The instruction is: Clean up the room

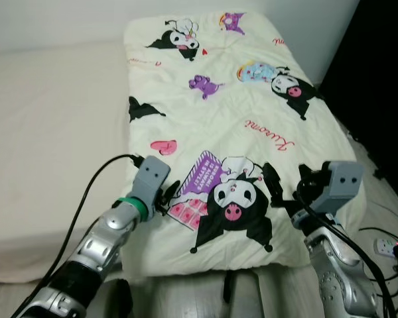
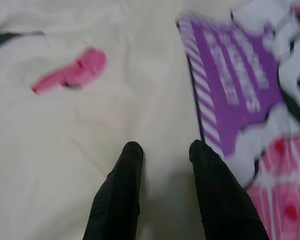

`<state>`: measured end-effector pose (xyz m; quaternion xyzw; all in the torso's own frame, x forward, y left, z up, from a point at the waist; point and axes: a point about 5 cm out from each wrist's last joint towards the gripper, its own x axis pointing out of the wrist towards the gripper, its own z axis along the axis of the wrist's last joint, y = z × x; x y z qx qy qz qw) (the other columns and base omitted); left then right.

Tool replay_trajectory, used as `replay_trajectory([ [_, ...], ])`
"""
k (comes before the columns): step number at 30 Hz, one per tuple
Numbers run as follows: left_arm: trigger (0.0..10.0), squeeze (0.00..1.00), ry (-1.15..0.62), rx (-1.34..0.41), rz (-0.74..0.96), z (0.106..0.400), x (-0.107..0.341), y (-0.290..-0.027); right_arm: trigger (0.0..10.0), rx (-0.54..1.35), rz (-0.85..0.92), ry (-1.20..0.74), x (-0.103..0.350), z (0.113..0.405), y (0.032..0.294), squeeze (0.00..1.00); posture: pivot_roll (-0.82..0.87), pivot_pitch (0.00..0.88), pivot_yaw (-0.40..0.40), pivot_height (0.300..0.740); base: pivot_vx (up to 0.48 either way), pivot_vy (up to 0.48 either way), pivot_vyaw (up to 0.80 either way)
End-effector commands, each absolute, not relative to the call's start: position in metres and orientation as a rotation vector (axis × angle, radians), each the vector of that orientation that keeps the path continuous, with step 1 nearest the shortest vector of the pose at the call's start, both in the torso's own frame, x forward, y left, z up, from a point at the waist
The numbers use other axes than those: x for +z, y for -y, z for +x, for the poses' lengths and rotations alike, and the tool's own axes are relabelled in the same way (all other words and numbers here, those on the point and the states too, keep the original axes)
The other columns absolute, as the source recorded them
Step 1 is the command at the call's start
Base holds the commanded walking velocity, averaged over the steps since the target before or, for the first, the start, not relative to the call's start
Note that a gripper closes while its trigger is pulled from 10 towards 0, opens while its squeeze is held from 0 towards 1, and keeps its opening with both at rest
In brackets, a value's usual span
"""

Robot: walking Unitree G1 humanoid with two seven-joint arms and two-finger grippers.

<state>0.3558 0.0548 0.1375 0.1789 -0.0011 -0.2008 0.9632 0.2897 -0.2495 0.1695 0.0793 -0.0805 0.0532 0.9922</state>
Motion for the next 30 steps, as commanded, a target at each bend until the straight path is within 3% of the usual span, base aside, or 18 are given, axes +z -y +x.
replay_trajectory([
  [1,10.0,0.00,-0.035,-0.400,0.397,0.352,0.123,-0.059,10.0,0.114,0.153,0.114,0.155,0.288,0.247,0.00,-0.18,0.215,0.183,0.585,0.000,0.000,0.00],
  [6,10.0,0.00,-0.190,-0.420,0.553,0.336,0.075,-0.090,10.0,0.141,0.180,0.089,0.141,0.292,0.229,0.00,-0.16,0.240,0.184,0.585,0.000,0.000,0.00],
  [9,10.0,0.00,-0.314,-0.408,0.534,0.318,0.048,-0.131,10.0,0.168,0.194,0.113,0.147,0.298,0.219,0.00,-0.14,0.247,0.183,0.585,0.000,0.000,0.00],
  [11,10.0,0.00,-0.356,-0.383,0.510,0.309,0.043,-0.155,10.0,0.195,0.197,0.119,0.150,0.301,0.214,0.00,-0.12,0.248,0.181,0.585,0.000,0.000,0.00],
  [14,10.0,0.00,-0.370,-0.367,0.502,0.305,0.042,-0.167,10.0,0.210,0.199,0.123,0.151,0.302,0.211,0.00,-0.12,0.248,0.181,0.585,0.000,0.000,0.00],
  [17,10.0,0.00,-0.370,-0.285,0.438,0.298,0.053,-0.202,10.0,0.274,0.202,0.151,0.158,0.307,0.199,0.00,-0.11,0.245,0.175,0.585,0.000,0.000,0.00],
  [24,10.0,0.00,-0.305,-0.297,0.352,0.292,0.080,-0.221,10.0,0.323,0.204,0.184,0.168,0.310,0.189,0.00,-0.09,0.230,0.165,0.585,0.000,0.000,0.00],
  [25,10.0,0.00,-0.244,-0.304,0.294,0.291,0.103,-0.226,10.0,0.355,0.204,0.200,0.174,0.311,0.184,0.00,-0.09,0.222,0.161,0.585,0.000,0.000,0.00],
  [30,10.0,0.00,-0.163,-0.309,0.219,0.292,0.130,-0.227,10.0,0.400,0.205,0.215,0.180,0.310,0.177,0.00,-0.09,0.214,0.154,0.585,0.000,0.000,0.00],
])
